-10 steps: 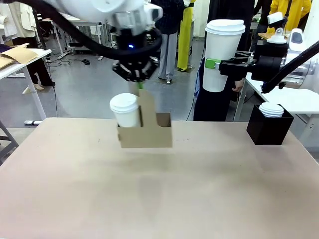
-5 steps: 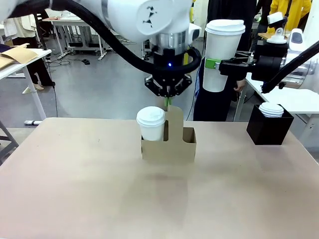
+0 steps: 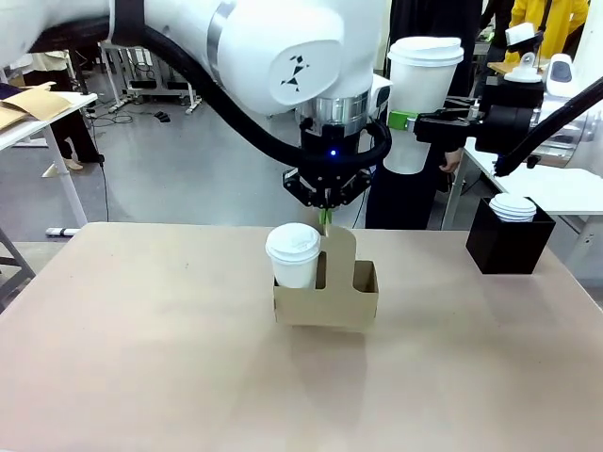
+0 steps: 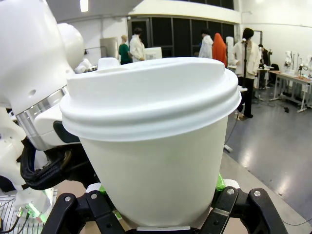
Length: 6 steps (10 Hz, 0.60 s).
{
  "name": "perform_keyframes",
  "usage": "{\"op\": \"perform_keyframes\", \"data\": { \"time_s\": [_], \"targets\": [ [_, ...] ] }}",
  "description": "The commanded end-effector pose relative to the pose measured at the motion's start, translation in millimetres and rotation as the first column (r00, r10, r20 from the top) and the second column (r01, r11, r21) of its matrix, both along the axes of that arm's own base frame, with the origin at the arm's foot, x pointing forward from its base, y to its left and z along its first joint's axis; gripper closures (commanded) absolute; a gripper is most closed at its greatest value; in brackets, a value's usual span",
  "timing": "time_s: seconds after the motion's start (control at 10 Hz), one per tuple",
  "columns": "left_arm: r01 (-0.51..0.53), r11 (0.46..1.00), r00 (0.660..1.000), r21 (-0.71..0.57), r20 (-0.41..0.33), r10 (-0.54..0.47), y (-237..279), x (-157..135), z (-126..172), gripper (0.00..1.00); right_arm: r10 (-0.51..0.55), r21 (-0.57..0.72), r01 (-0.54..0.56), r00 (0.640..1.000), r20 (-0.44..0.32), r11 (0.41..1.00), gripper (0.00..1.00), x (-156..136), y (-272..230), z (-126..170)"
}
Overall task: Pour a drink into a cup and package it in a carrier.
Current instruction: Position the Cup Carrier in the center of the table.
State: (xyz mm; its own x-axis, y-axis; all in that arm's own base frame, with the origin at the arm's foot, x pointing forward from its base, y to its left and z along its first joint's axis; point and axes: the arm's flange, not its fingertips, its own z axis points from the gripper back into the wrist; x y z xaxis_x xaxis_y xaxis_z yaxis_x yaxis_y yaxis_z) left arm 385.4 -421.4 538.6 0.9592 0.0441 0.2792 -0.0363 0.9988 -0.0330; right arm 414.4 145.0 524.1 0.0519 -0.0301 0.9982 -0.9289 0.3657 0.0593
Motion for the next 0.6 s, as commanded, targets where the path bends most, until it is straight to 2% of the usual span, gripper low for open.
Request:
{"op": "perform_keyframes", "data": {
  "time_s": [0.0, 0.5],
  "targets": [
    [-0.001, 0.999, 1.000, -0.043, 0.005, 0.001, 24.3, -13.0, -14.6, 0.98, -0.020, 0.006, 0.020, 1.000, 0.022, 1.000, 0.20, 1.1, 3.2, 1.7],
    [-0.002, 0.999, 0.998, -0.049, -0.063, -0.001, 27.3, -9.1, -41.0, 0.98, -0.020, 0.006, 0.020, 1.000, 0.022, 1.000, 0.20, 1.1, 3.2, 1.7]
  ]
}}
